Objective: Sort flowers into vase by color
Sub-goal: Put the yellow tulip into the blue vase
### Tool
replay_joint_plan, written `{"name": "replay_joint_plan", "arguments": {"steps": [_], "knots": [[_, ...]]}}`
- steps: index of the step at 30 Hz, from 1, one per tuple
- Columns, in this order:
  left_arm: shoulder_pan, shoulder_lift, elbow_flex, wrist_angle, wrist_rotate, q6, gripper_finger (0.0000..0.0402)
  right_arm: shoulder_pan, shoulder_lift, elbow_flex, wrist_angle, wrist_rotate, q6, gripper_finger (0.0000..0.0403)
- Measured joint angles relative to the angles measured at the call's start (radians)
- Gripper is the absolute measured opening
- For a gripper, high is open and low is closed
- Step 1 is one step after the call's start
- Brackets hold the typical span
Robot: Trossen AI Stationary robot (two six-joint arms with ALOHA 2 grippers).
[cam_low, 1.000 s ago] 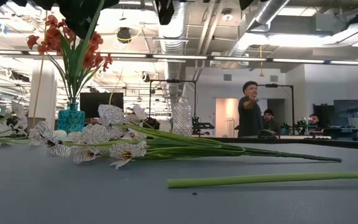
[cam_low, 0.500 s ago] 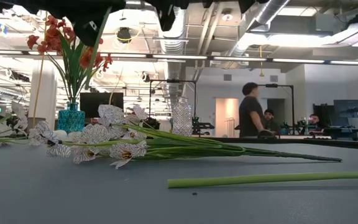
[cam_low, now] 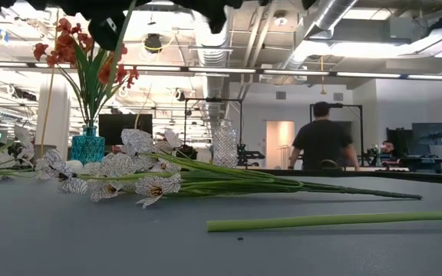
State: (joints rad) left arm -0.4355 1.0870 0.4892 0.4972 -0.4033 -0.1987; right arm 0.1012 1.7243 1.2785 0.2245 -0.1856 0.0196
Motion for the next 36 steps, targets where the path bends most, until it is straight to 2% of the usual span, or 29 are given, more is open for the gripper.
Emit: {"name": "replay_joint_plan", "arguments": {"steps": [4,8,12,17,19,23,28,30,34,36], "knots": [[-0.011,-0.05,0.0,-0.013,-0.048,0.039,0.0,-0.008,-0.073,0.0,-0.137,0.0,-0.036,0.0224],[-0.046,-0.068,0.0,-0.009,-0.113,0.11,0.0,-0.011,-0.135,-0.022,-0.191,0.001,-0.065,0.023],[-0.066,-0.068,0.0,0.003,-0.179,0.182,0.0,-0.022,-0.198,-0.118,-0.141,0.002,-0.076,0.022],[-0.008,-0.069,0.0,0.0,-0.177,0.212,0.0,-0.059,-0.272,-0.277,0.02,0.003,-0.051,0.0205],[0.047,-0.061,0.0,-0.009,-0.124,0.187,0.0,-0.074,-0.299,-0.331,0.072,0.003,-0.033,0.02],[0.183,-0.013,-0.001,-0.006,0.069,0.14,0.0,-0.09,-0.353,-0.41,0.113,0.003,-0.027,0.0195],[0.268,-0.008,-0.001,0.075,0.3,0.202,0.0,-0.091,-0.424,-0.481,0.112,0.003,-0.02,0.0192],[0.273,-0.028,-0.002,0.058,0.308,0.232,0.0,-0.091,-0.453,-0.512,0.113,0.003,-0.02,0.0191],[0.297,-0.113,-0.044,0.003,0.258,0.267,0.0,-0.106,-0.505,-0.574,0.13,0.007,-0.042,0.0191],[0.315,-0.174,-0.066,-0.02,0.29,0.249,0.0,-0.125,-0.524,-0.602,0.144,0.008,-0.051,0.0191]]}}
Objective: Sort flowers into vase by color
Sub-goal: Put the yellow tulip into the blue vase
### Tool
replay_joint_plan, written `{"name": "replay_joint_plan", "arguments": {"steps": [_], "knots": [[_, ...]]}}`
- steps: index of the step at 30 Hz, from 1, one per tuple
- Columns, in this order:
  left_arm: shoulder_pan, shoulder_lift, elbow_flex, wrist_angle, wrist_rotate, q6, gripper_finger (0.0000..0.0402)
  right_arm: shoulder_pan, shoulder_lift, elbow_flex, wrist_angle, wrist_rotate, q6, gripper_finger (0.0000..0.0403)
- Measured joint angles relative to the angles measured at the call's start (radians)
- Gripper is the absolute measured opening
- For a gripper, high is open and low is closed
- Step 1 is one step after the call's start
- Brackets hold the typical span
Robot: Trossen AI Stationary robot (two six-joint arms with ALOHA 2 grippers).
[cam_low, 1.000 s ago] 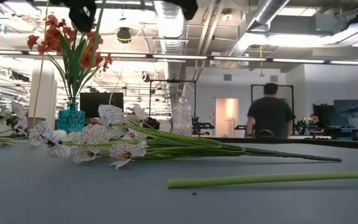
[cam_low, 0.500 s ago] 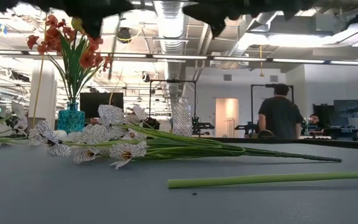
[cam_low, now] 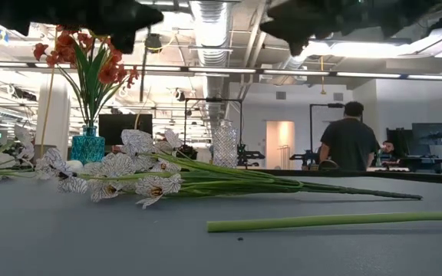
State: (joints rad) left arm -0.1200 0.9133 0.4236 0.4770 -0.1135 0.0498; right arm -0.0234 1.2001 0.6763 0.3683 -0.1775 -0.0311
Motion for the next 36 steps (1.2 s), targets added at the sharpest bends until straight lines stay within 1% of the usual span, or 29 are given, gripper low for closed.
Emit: {"name": "replay_joint_plan", "arguments": {"steps": [2,4,6,8,10,12,13,14,15,18,19,21,23,25,27,30,32,34,36], "knots": [[0.007,-0.082,-0.021,-0.001,0.037,-0.008,0.0,-0.022,-0.009,-0.017,0.014,0.0,0.005,0.0191],[0.007,-0.163,-0.048,-0.011,0.038,-0.009,0.0,-0.043,-0.018,-0.037,0.019,0.0,0.013,0.0191],[0.007,-0.245,-0.078,-0.037,-0.006,-0.009,0.0,-0.059,-0.019,-0.056,0.033,0.0,0.03,0.0191],[0.007,-0.322,-0.093,-0.055,-0.074,-0.017,0.0,-0.07,-0.019,-0.068,0.028,-0.001,0.041,0.0191],[0.007,-0.397,-0.104,-0.114,-0.145,-0.019,0.0,-0.079,-0.019,-0.071,0.029,-0.002,0.053,0.0191],[0.008,-0.463,-0.114,-0.174,-0.174,-0.036,0.0,-0.085,-0.019,-0.072,0.031,-0.002,0.058,0.0191],[0.007,-0.492,-0.118,-0.204,-0.164,-0.048,0.0,-0.085,-0.02,-0.072,0.031,-0.002,0.058,0.0191],[0.007,-0.523,-0.12,-0.237,-0.129,-0.063,0.0,-0.085,-0.024,-0.072,0.028,-0.002,0.058,0.0191],[0.007,-0.55,-0.12,-0.261,-0.067,-0.079,0.0,-0.085,-0.029,-0.072,0.028,-0.002,0.058,0.0191],[0.007,-0.606,-0.12,-0.261,0.168,-0.089,0.0,-0.09,-0.051,-0.072,0.031,-0.004,0.055,0.0191],[0.006,-0.619,-0.12,-0.236,0.215,-0.089,0.0,-0.093,-0.06,-0.072,0.03,-0.005,0.052,0.0191],[0.007,-0.639,-0.12,-0.166,0.222,-0.093,0.0,-0.107,-0.079,-0.072,0.031,-0.005,0.038,0.0191],[0.007,-0.658,-0.12,-0.079,0.183,-0.061,0.0,-0.122,-0.098,-0.072,0.032,-0.005,0.025,0.0191],[0.006,-0.679,-0.119,0.014,0.108,-0.012,0.0,-0.14,-0.115,-0.072,0.034,-0.005,0.023,0.0191],[0.007,-0.697,-0.116,0.086,-0.009,0.033,0.0,-0.155,-0.128,-0.072,0.031,-0.005,0.023,0.0191],[0.007,-0.725,-0.085,0.101,-0.187,0.134,0.0,-0.167,-0.137,-0.072,0.031,-0.006,0.022,0.0191],[0.007,-0.733,-0.063,0.102,-0.278,0.188,0.0,-0.173,-0.136,-0.072,0.028,-0.007,0.009,0.0191],[0.007,-0.732,-0.041,0.101,-0.317,0.23,0.0,-0.177,-0.133,-0.072,0.028,-0.007,-0.004,0.0191],[0.007,-0.729,-0.018,0.115,-0.318,0.261,0.0,-0.183,-0.133,-0.072,0.028,-0.008,-0.013,0.0191]]}}
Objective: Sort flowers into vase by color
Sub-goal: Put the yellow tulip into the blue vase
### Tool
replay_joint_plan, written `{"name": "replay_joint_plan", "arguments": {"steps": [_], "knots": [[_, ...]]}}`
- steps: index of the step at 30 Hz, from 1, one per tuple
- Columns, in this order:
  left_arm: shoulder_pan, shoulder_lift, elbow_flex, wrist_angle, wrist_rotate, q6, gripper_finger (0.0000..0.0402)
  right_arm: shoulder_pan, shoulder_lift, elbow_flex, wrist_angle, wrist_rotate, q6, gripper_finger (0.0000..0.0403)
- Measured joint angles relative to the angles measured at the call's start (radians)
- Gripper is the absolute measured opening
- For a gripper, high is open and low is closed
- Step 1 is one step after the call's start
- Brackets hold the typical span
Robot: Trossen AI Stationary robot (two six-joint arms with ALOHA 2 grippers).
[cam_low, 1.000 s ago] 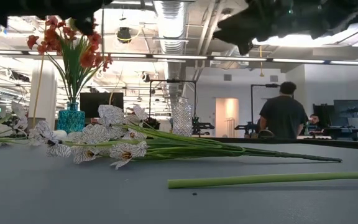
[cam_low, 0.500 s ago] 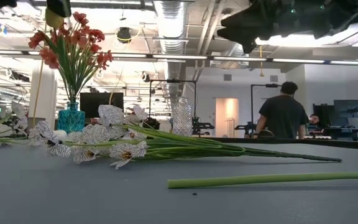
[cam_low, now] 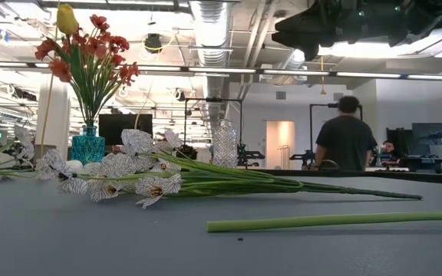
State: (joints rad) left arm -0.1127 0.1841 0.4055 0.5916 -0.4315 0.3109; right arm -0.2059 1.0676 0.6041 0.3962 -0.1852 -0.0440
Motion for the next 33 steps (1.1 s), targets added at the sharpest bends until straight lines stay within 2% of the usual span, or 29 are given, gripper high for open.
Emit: {"name": "replay_joint_plan", "arguments": {"steps": [3,10,17,22,27,30,33], "knots": [[0.0,0.005,0.036,0.036,-0.069,0.059,0.0,0.0,0.0,0.0,0.001,0.0,-0.008,0.0191],[0.0,0.005,0.092,0.037,-0.438,0.324,0.0,0.0,0.0,0.0,-0.002,0.0,-0.01,0.0191],[0.001,0.005,0.102,0.032,-0.634,0.488,0.0,0.0,0.0,0.0,0.002,0.0,-0.009,0.0191],[0.001,0.005,0.094,0.012,-0.633,0.459,0.0,0.0,0.0,0.0,0.002,0.0,0.017,0.0191],[0.029,0.039,0.045,-0.016,-0.539,0.377,0.0,0.0,0.0,0.0,0.003,0.0,0.037,0.0191],[0.08,0.071,0.047,0.001,-0.507,0.384,0.0,0.0,0.0,0.0,0.01,0.0,0.07,0.0191],[0.147,0.096,0.075,0.002,-0.42,0.37,0.0,0.0,0.0,0.0,0.009,0.0,0.099,0.0191]]}}
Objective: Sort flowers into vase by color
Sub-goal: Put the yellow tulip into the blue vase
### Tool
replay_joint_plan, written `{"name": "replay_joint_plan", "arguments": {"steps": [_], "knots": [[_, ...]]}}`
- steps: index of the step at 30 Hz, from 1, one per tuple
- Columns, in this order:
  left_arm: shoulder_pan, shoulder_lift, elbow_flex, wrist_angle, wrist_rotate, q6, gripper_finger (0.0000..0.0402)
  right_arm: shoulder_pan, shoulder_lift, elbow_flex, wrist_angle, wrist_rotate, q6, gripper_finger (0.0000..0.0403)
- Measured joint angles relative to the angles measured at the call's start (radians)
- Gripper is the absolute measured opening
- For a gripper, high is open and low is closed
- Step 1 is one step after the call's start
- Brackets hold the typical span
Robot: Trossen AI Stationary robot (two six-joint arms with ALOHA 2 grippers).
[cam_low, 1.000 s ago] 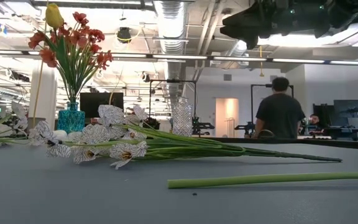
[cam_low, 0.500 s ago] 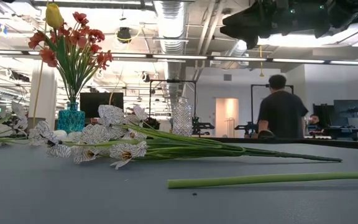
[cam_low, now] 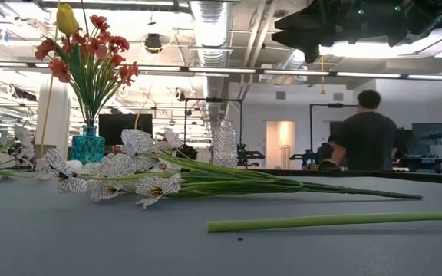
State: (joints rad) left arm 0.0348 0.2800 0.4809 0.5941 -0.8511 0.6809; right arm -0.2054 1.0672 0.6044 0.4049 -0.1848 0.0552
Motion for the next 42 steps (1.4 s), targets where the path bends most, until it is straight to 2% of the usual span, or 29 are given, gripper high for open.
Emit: {"name": "replay_joint_plan", "arguments": {"steps": [4,7,11,14,16,21,25,30,35,42], "knots": [[0.096,0.045,0.053,-0.061,0.091,-0.067,0.0,0.009,0.0,0.0,0.0,0.002,0.03,0.0191],[0.172,0.106,0.113,-0.212,0.154,-0.122,0.0,0.02,0.0,0.0,0.0,0.013,0.032,0.0191],[0.273,0.153,0.242,-0.454,0.165,-0.186,0.0,0.052,0.0,0.0,0.0,0.06,0.035,0.0191],[0.344,0.126,0.319,-0.527,0.228,-0.245,0.0,0.074,0.0,0.0,0.0,0.063,0.034,0.0191],[0.381,0.095,0.346,-0.578,0.235,-0.264,0.0,0.085,0.0,0.0,0.0,0.063,0.033,0.0191],[0.433,0.029,0.343,-0.747,0.233,-0.348,0.0,0.094,0.0,0.0,0.0,0.063,0.015,0.0191],[0.438,0.029,0.304,-0.782,0.219,-0.396,0.0,0.094,0.0,0.0,-0.001,0.063,0.012,0.0191],[0.442,0.069,0.264,-0.76,0.216,-0.376,0.0,0.097,0.0,0.0,-0.008,0.063,0.013,0.0191],[0.498,0.072,0.263,-0.689,0.23,-0.369,0.0,0.101,0.0,0.0,-0.009,0.063,0.015,0.0191],[0.601,0.131,0.264,-0.693,0.503,-0.428,0.0,0.101,0.001,0.0,-0.009,0.062,0.013,0.0191]]}}
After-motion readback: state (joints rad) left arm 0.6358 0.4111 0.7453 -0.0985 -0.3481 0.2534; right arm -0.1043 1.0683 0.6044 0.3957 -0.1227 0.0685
